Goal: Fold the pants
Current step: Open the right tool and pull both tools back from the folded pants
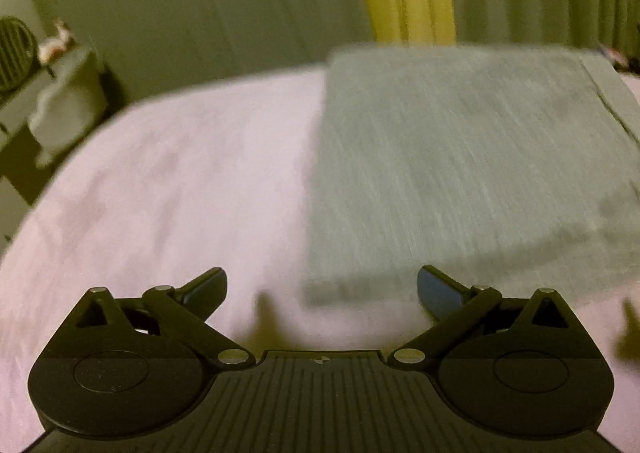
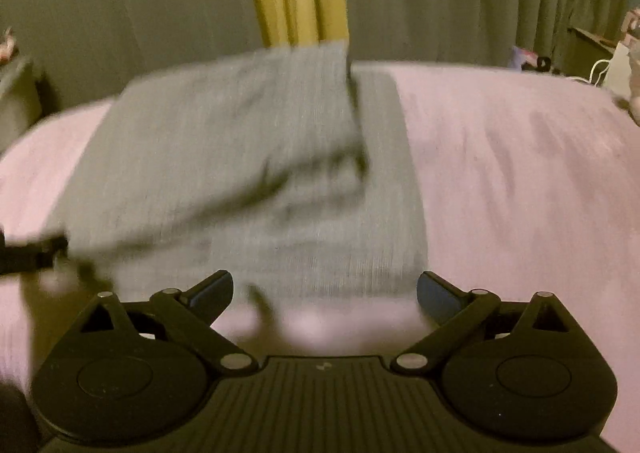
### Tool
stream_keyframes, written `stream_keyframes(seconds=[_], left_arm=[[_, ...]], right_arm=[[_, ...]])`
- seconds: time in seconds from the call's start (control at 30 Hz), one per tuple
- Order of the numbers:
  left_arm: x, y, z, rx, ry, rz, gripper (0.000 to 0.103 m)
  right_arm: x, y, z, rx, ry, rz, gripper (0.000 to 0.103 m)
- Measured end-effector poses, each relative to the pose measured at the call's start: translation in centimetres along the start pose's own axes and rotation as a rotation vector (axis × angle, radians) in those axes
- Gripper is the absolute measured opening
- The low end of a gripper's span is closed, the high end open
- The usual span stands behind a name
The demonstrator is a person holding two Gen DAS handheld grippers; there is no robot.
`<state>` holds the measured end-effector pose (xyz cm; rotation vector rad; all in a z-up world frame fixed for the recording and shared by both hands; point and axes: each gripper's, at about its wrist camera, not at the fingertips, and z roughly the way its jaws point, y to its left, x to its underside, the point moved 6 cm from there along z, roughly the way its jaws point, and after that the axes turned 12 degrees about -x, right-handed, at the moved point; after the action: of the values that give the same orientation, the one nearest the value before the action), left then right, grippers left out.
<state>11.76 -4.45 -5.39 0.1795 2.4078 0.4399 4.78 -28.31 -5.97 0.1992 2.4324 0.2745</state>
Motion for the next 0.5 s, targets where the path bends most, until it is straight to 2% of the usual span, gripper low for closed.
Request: stream_keyframes(seconds=[0.1,0.23,0.33,0.37,0.5], left_arm=[[3.4,-1.6,-0.1,0.051,0.142,0.046,0.103],[5.1,-1.6,-2.5,0.047,0.134,0.059,0.103],[5.5,-1.2,-4.4,0.084,0.126,0.053,0.103],[5.9,-1.0,-5.1,0.094,0.128,0.043,0.103],[5.4,-0.1,-6.4,0.109,0.14,0.008,0.103]], right_arm=[[3.6,1.1,-1.3,-0.003,0.039,0.009,0.099],[7.3,1.7,-3.1,0.016,0.052,0.071,0.099],[8.9,2.7,-3.9,0.073,0.131,0.078,0.099],[9.1,2.9,-4.2,0.068,0.145,0.077,0.099],[8.6,4.5,-7.1,0.053,0.069,0.054,0.099]])
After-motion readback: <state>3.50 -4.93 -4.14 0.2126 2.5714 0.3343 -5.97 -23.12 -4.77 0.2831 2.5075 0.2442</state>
